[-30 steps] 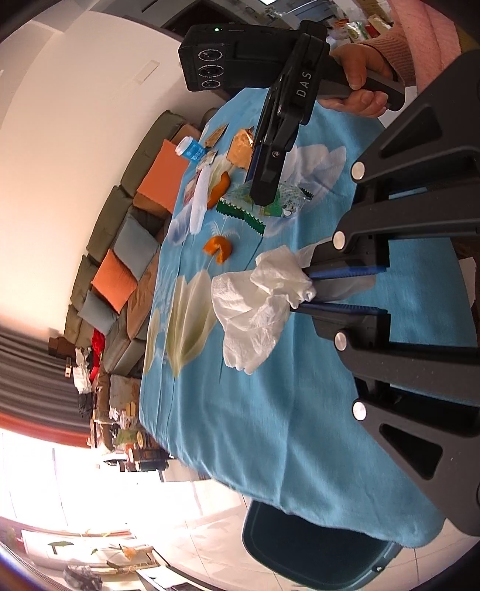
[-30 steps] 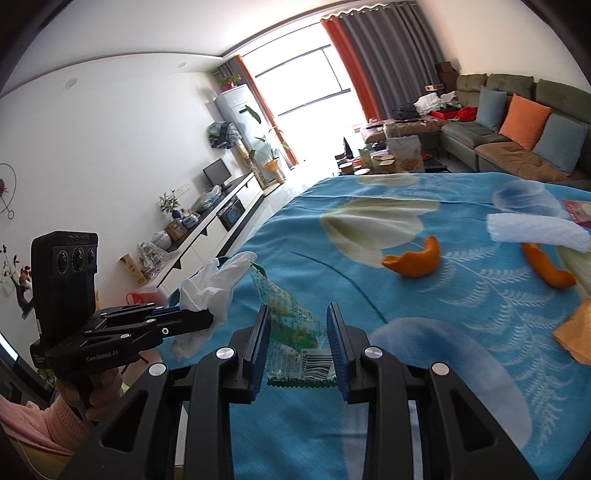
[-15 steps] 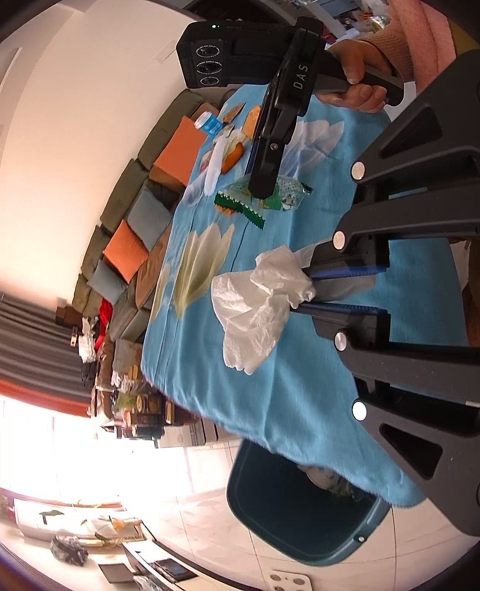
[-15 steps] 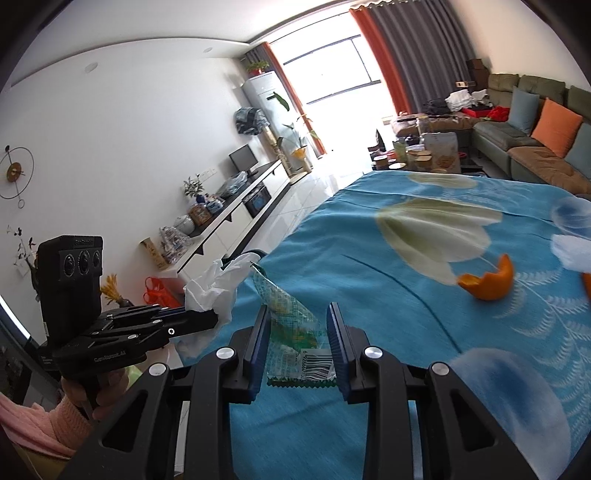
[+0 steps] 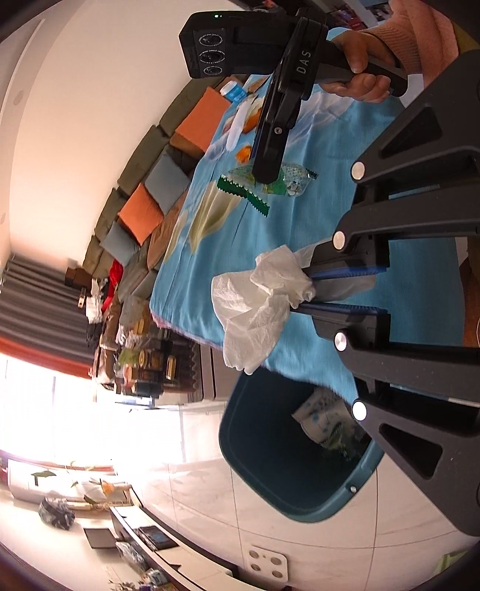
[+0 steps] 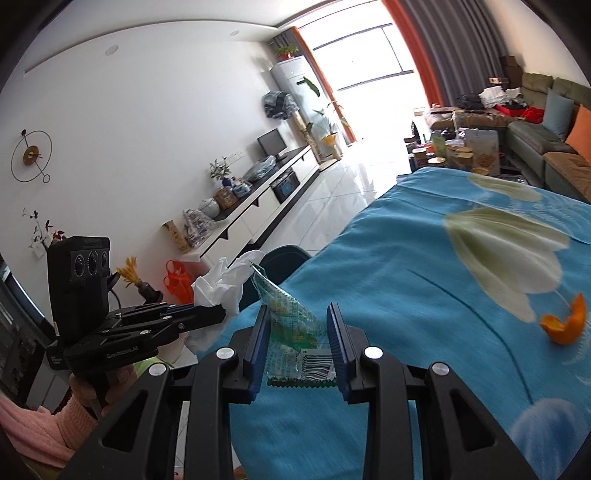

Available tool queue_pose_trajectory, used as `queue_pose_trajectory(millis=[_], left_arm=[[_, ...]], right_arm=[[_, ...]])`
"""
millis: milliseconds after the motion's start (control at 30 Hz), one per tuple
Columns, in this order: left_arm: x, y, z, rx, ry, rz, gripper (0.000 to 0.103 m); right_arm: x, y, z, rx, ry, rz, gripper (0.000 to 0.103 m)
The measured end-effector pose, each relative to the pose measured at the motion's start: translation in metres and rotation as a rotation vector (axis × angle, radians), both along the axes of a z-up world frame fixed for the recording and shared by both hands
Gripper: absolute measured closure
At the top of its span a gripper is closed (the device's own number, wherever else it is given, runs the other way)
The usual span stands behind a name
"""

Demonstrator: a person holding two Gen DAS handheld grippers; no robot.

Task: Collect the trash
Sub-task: 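Carry the tissue and clear packet over to the teal bin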

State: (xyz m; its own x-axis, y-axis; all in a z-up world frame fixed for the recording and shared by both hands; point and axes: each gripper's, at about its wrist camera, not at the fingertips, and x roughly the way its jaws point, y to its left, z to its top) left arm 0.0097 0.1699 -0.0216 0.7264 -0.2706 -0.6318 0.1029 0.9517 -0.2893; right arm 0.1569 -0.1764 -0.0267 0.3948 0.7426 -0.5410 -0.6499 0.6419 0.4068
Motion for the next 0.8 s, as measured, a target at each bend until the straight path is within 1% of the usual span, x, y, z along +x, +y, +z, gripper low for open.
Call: queue_pose_trajectory(millis=[200, 400, 800], left_arm=[[0.000, 0.024, -0.003, 0.001, 0.009, 0.050, 0.091], [0.001, 0.039, -0.006, 0.005, 0.013, 0.088, 0.091], [0.013, 0.056, -0.013, 0.016, 0.035, 0.130, 0.091]], right_arm=[[0.008, 0.020, -0.002, -0.003, 0.023, 0.041, 0.074], [0.016, 0.037, -0.002, -0.004, 0.036, 0.072, 0.074], [0.030, 0.070, -0.002, -0.017, 0.055, 0.115, 0.074]])
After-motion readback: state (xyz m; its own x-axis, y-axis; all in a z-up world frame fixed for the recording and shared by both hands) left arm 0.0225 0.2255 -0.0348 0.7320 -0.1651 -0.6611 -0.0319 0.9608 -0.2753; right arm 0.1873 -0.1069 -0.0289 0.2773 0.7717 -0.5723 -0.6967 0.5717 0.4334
